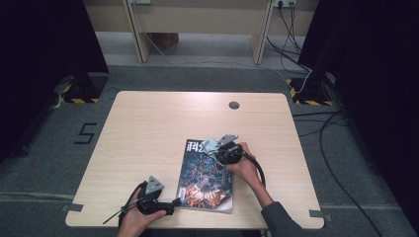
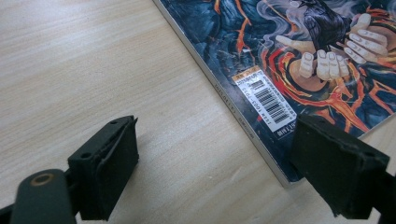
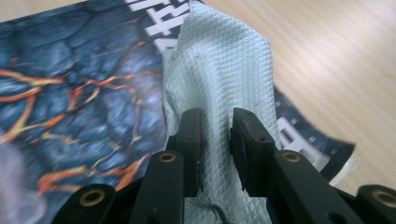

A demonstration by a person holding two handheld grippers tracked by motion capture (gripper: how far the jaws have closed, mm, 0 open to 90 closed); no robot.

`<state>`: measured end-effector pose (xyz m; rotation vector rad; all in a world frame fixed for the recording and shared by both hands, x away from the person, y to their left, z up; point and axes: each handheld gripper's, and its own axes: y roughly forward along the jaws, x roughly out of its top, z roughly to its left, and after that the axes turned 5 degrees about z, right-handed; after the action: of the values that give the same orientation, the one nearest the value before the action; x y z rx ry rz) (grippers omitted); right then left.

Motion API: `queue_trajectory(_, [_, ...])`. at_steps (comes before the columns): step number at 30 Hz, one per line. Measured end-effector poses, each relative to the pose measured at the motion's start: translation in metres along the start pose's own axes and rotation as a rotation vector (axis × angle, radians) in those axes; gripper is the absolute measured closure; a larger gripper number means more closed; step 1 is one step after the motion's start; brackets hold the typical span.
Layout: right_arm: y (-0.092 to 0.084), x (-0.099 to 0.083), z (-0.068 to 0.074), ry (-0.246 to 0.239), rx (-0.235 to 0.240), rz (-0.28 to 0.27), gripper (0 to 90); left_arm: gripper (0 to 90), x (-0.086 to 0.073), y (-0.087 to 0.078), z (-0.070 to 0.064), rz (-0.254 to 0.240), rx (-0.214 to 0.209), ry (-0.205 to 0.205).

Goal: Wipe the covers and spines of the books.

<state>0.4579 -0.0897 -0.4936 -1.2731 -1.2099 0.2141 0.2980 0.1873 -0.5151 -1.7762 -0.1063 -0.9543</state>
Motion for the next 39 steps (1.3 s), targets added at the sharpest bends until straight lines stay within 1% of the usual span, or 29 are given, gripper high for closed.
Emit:
queue_trajectory(1, [0.004,0.005,-0.001,-0.006,-0.025,-0.002,74.7,11.9,0.0,0.0,0.0,-0.001,0.001,-0.001])
queue_trajectory(5, [0.009,0.011,-0.004,0.003,-0.031,0.0,75.0,11.0,0.0,0.0,0.0,-0.001,0.003,-0.004])
queue_trajectory(7, [0.015,0.017,-0.007,0.023,-0.033,-0.004,75.3,10.4,0.0,0.001,0.0,-0.002,0.006,-0.005])
queue_trajectory(9, [0.017,0.019,-0.007,0.028,-0.032,-0.007,75.4,10.4,0.0,0.001,0.0,-0.001,0.008,-0.005])
queue_trajectory(11, [0.02,0.024,-0.007,0.02,-0.04,0.001,76.0,9.3,0.0,0.001,0.0,0.003,0.01,-0.004])
queue_trajectory(12, [0.02,0.024,-0.007,0.02,-0.04,0.001,76.0,9.3,0.0,0.001,0.001,0.001,0.01,-0.004])
queue_trajectory(14, [0.021,0.024,-0.003,0.005,-0.062,-0.01,77.7,9.2,0.0,0.001,0.0,0.0,0.011,-0.007])
queue_trajectory(15, [0.02,0.023,0.0,0.003,-0.059,-0.018,77.7,9.2,0.0,0.001,0.0,0.003,0.011,-0.004])
queue_trajectory(16, [0.019,0.021,0.001,0.007,-0.033,-0.025,77.5,9.1,0.0,0.001,0.0,0.003,0.011,-0.004])
queue_trajectory(18, [0.015,0.018,0.008,0.007,0.036,-0.041,76.4,9.0,0.0,0.001,0.0,-0.001,0.01,-0.008])
queue_trajectory(19, [0.015,0.018,0.008,0.007,0.036,-0.041,76.4,9.0,0.0,0.001,0.0,-0.001,0.01,-0.008])
queue_trajectory(20, [0.012,0.016,0.017,-0.008,0.059,-0.053,76.4,9.0,0.0,0.001,0.0,0.002,0.012,-0.007])
queue_trajectory(21, [0.012,0.016,0.017,-0.008,0.059,-0.053,76.4,9.0,0.0,0.001,0.0,0.002,0.012,-0.007])
queue_trajectory(22, [0.01,0.018,0.027,-0.046,0.07,-0.039,76.5,8.8,0.0,0.001,0.0,0.002,0.012,-0.007])
queue_trajectory(23, [0.01,0.021,0.032,-0.061,0.074,-0.033,76.5,8.7,0.0,0.001,0.0,0.002,0.012,-0.007])
queue_trajectory(24, [0.01,0.023,0.037,-0.074,0.08,-0.032,76.5,8.8,0.0,0.001,0.0,0.0,0.014,-0.01])
queue_trajectory(25, [0.01,0.023,0.037,-0.074,0.08,-0.032,76.5,8.9,0.0,0.001,0.0,0.0,0.014,-0.01])
queue_trajectory(26, [0.011,0.027,0.047,-0.088,0.116,-0.038,76.3,8.9,0.0,0.001,0.0,0.001,0.013,-0.008])
queue_trajectory(27, [0.011,0.027,0.047,-0.088,0.116,-0.038,76.3,8.8,0.0,0.001,0.0,0.001,0.013,-0.008])
queue_trajectory(28, [0.011,0.029,0.057,-0.111,0.126,-0.041,76.3,8.8,0.0,0.001,0.0,-0.001,0.011,-0.008])
queue_trajectory(29, [0.01,0.029,0.059,-0.12,0.139,-0.047,75.7,8.9,0.0,0.001,0.0,0.001,0.014,-0.008])
queue_trajectory(30, [0.01,0.029,0.059,-0.12,0.139,-0.047,75.7,9.1,0.0,0.001,0.0,0.001,0.014,-0.008])
queue_trajectory(32, [0.008,0.027,0.064,-0.11,0.179,-0.053,74.9,9.4,0.0,0.001,-0.001,-0.002,0.014,-0.011])
queue_trajectory(33, [0.005,0.024,0.071,-0.11,0.196,-0.051,74.9,9.4,0.0,0.001,0.0,0.0,0.011,-0.009])
queue_trajectory(34, [0.002,0.023,0.074,-0.128,0.206,-0.046,74.9,9.4,0.0,0.001,0.0,0.001,0.012,-0.009])
queue_trajectory(35, [0.002,0.023,0.074,-0.128,0.206,-0.046,74.9,9.4,0.0,0.001,0.0,0.001,0.012,-0.009])
queue_trajectory(36, [-0.002,0.02,0.08,-0.167,0.223,-0.046,75.0,9.6,0.0,0.001,-0.001,-0.003,0.014,-0.013])
queue_trajectory(38, [-0.006,0.016,0.086,-0.175,0.239,-0.046,74.9,9.9,0.0,0.001,-0.001,-0.001,0.011,-0.011])
queue_trajectory(39, [-0.008,0.014,0.087,-0.188,0.245,-0.049,74.9,9.8,0.0,0.001,-0.001,-0.001,0.011,-0.011])
